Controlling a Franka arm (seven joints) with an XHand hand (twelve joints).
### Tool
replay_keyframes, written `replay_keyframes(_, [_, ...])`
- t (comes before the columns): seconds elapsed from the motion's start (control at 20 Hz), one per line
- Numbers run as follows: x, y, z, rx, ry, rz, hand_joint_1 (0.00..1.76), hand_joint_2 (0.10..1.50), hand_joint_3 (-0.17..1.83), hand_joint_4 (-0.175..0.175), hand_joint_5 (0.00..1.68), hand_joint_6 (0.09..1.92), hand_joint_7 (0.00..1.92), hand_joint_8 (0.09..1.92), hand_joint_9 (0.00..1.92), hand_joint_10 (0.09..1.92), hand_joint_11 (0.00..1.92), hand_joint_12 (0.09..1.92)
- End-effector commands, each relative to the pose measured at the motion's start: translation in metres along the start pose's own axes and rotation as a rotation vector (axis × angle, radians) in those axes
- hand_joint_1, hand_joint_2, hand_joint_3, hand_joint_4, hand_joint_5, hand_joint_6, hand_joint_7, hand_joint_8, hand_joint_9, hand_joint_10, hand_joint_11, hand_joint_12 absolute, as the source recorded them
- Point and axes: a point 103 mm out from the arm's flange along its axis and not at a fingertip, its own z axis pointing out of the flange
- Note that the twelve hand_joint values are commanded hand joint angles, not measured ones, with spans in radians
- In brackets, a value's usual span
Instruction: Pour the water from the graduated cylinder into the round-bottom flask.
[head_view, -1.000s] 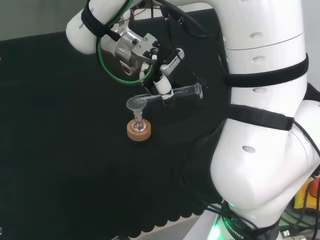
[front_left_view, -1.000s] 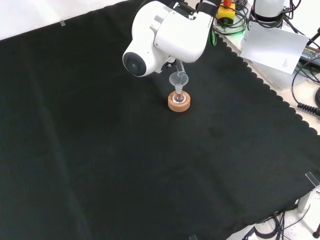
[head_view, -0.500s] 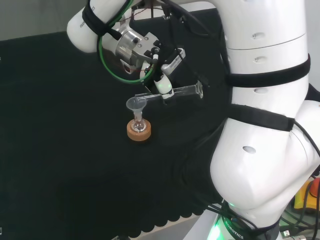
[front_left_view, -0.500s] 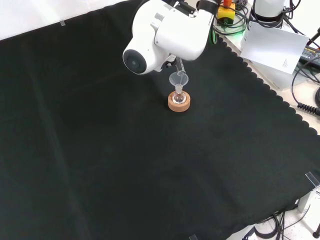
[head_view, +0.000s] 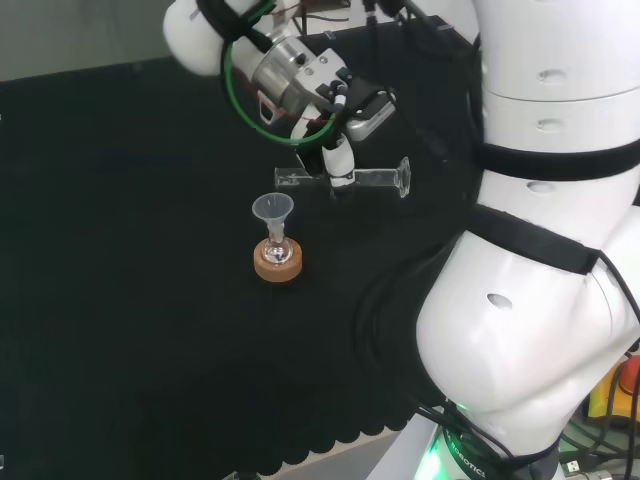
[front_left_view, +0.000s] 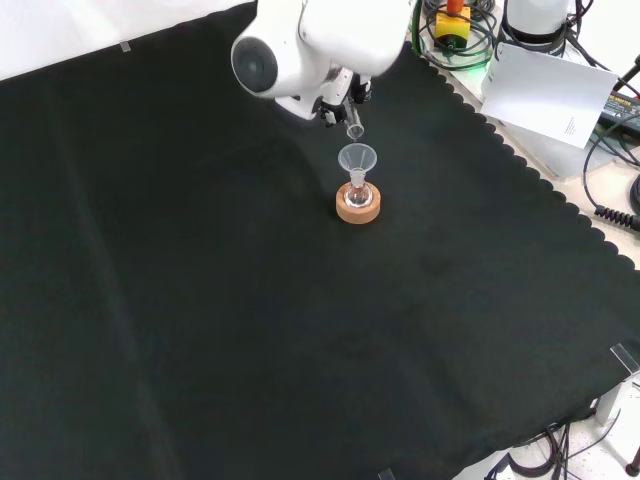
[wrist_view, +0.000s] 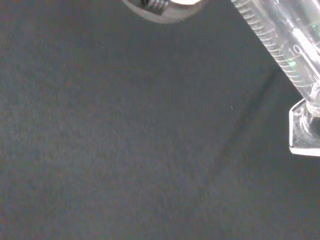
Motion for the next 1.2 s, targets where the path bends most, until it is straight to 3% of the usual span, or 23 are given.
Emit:
replay_keyframes(0.05, [-0.022,-0.001,0.012,-0.182,0.109,-0.111,1.27,1.11,-0.17,0.011,1.10,0.84,1.31,0.50,1.56,0.09,1.25,0.65])
replay_keyframes(0.3, [-0.035,0.004,0.012,-0.271,0.158,-0.174,1.27,1.11,-0.17,0.012,1.10,0.84,1.30,0.50,1.55,0.09,1.25,0.65])
replay_keyframes(0.6, [-0.042,0.012,0.004,-0.303,0.167,-0.217,1.27,1.11,-0.17,0.016,1.10,0.84,1.30,0.50,1.55,0.09,1.24,0.65])
replay_keyframes(0.8, [-0.049,0.018,0.004,-0.332,0.219,-0.283,1.27,1.11,-0.17,0.017,1.10,0.85,1.30,0.50,1.55,0.09,1.24,0.64])
replay_keyframes(0.95, [-0.049,0.021,0.006,-0.350,0.215,-0.317,1.27,1.11,-0.17,0.018,1.10,0.85,1.30,0.51,1.54,0.09,1.23,0.64])
replay_keyframes(1.2, [-0.051,0.025,0.009,-0.429,0.235,-0.345,1.27,1.11,-0.17,0.021,1.10,0.85,1.29,0.51,1.53,0.09,1.22,0.64])
